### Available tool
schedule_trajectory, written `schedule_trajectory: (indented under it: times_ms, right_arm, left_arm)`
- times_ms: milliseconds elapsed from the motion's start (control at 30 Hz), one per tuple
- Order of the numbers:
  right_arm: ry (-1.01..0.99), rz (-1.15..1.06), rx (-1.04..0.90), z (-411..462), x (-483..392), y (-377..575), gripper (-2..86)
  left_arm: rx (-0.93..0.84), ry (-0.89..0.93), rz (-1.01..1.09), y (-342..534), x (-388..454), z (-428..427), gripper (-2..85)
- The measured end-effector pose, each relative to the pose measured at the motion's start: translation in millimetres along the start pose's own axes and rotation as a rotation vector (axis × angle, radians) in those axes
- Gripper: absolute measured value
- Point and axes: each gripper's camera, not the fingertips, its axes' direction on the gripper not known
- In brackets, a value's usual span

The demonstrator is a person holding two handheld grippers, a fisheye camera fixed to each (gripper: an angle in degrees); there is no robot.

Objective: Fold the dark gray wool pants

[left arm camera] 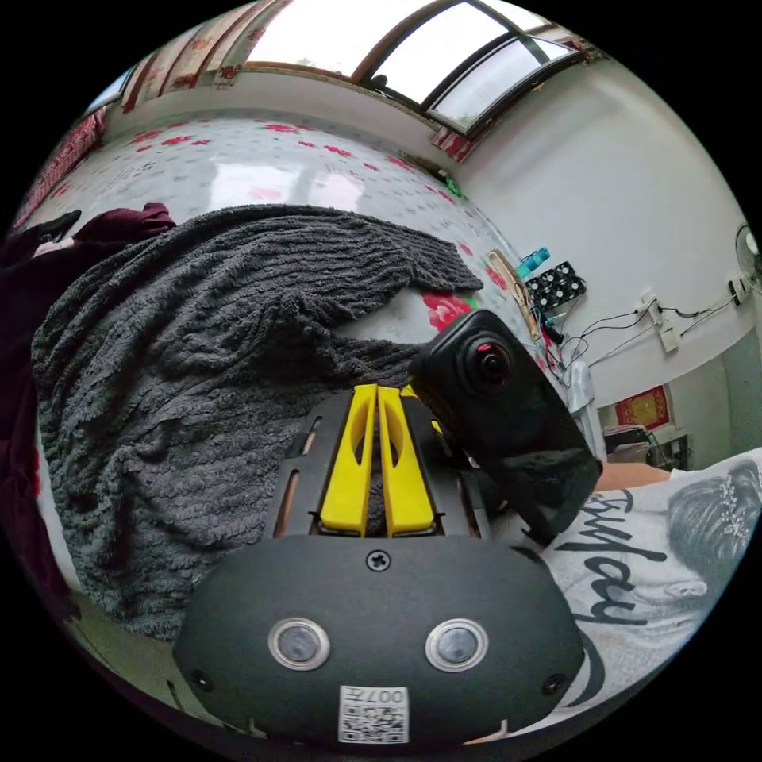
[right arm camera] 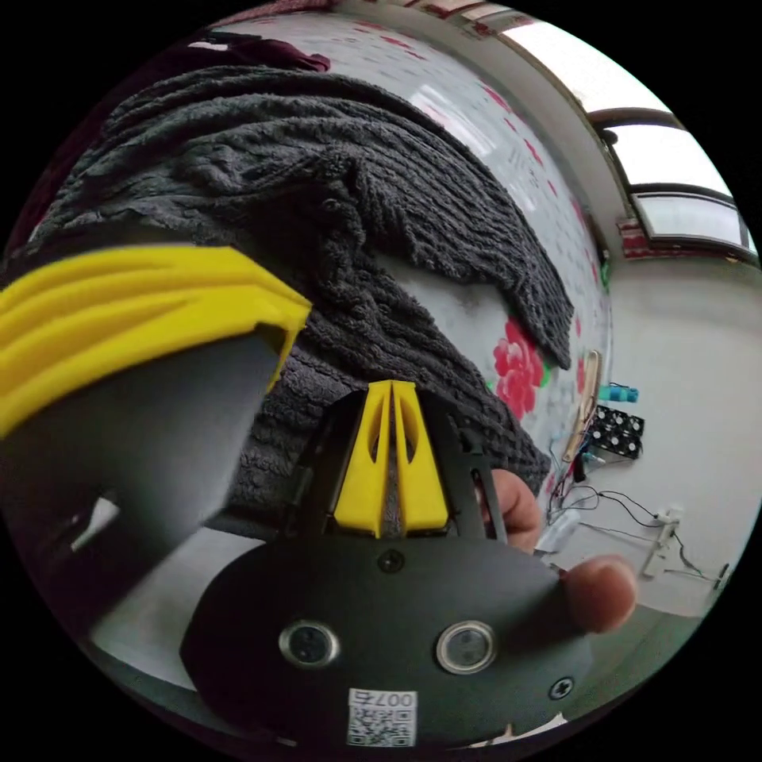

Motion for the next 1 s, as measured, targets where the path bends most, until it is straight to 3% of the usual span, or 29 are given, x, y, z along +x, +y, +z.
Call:
schedule_trajectory:
  times_ms: [167, 433, 800, 1000]
  right_arm:
    - [0.038, 0.023, 0.032, 1, -10, 1, 2.1]
    - [-0.136, 0.072, 0.019, 4, -12, -1, 7.8]
    - [-0.344, -0.079, 0.084, 15, -11, 13, 11.8]
    - [-0.397, -0.141, 0.097, 25, -8, 20, 13.2]
  left_arm:
    - [0.000, 0.068, -0.036, 10, -3, 10, -1.0]
    - [0.000, 0.074, 0.072, 30, 28, 21, -1.0]
    - [0.040, -0.165, 0.369, 73, 106, 38, -0.1]
    - [0.055, -0.295, 0.505, 99, 144, 57, 4.8]
